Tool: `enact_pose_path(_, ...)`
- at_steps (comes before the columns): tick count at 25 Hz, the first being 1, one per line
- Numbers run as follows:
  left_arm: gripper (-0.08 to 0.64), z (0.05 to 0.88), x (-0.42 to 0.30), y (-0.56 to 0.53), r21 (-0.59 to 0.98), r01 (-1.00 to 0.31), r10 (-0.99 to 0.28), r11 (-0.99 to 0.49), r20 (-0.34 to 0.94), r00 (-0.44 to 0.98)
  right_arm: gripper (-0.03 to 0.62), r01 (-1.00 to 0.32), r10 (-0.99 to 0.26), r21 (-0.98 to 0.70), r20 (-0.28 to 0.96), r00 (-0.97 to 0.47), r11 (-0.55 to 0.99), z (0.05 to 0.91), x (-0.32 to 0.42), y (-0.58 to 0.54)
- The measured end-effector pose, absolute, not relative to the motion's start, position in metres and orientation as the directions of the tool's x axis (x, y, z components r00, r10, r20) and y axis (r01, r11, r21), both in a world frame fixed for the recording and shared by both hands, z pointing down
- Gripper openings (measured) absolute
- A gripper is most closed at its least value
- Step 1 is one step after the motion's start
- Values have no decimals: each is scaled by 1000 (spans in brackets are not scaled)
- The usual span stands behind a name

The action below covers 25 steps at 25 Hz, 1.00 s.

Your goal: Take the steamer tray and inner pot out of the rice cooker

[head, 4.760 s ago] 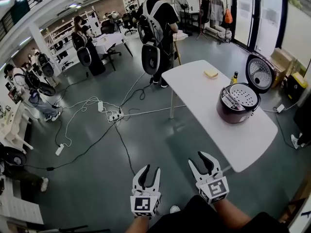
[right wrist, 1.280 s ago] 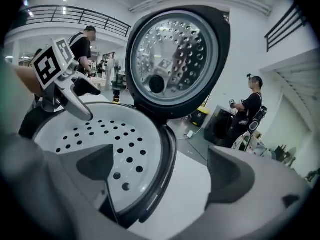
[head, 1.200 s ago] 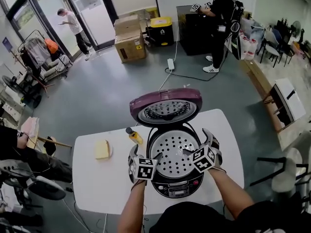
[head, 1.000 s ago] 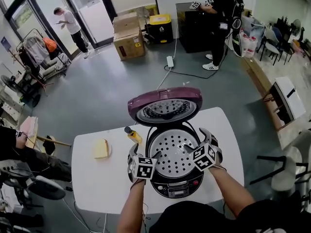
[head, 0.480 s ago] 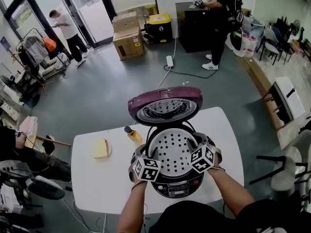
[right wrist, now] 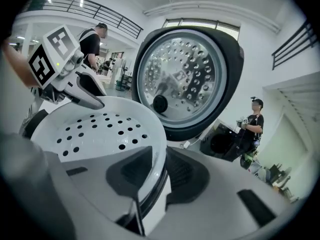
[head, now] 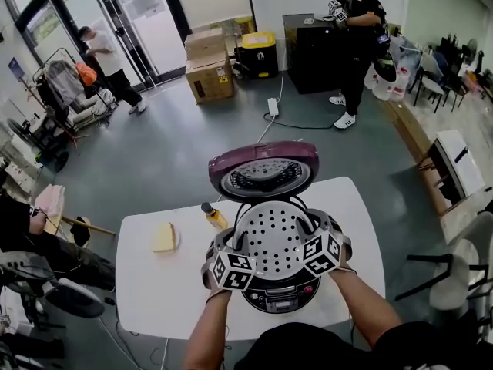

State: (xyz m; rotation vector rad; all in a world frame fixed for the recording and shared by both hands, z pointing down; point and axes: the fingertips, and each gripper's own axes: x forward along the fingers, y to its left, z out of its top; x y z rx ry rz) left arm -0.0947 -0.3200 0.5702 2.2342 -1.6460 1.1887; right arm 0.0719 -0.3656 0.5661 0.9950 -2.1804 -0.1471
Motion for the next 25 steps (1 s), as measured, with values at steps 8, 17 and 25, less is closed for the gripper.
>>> enact_pose_path(8,94,507,-104,-305,-382,-860,-809,-338,585,58,83,-599,-711,396,490,-504,697,501,61,-355)
enact_pose_path(17,84,454,-165,-266,-369,-893,-862,-257,506,39,83,-560,-704,427,451,-549,710,448,-3,-325)
enact_pose_path(25,80,451,-278,-216,-363,-906,-859,-218,512,2,84,-518,-673,429,451,-587,740,447,-119,-280)
